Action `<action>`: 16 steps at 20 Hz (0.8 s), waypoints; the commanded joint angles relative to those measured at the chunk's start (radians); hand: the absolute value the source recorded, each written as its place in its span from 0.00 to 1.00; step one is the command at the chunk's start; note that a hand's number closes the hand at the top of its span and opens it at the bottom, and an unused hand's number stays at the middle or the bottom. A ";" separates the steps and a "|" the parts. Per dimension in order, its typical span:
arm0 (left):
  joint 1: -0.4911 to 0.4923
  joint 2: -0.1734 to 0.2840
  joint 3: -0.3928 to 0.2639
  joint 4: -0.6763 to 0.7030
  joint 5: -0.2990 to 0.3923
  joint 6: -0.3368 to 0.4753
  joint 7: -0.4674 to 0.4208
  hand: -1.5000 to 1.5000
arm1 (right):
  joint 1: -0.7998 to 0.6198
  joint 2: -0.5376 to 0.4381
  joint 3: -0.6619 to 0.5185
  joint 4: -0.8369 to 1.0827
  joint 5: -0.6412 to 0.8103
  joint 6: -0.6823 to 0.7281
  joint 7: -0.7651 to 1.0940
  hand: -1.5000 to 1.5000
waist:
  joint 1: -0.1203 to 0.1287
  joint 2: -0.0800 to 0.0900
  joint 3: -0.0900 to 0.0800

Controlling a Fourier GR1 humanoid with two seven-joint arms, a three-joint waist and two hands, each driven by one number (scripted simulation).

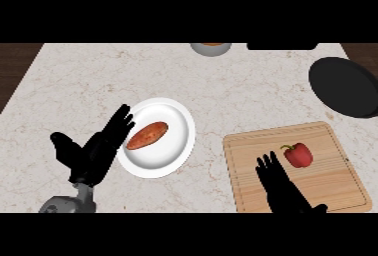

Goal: Pick the bell pepper from the cutting board and place it in the pan

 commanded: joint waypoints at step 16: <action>-0.026 -0.042 0.051 -0.022 -0.021 -0.030 0.061 0.50 | -0.064 0.059 -0.249 0.179 0.116 -0.220 -0.146 0.00 | 0.003 0.001 0.000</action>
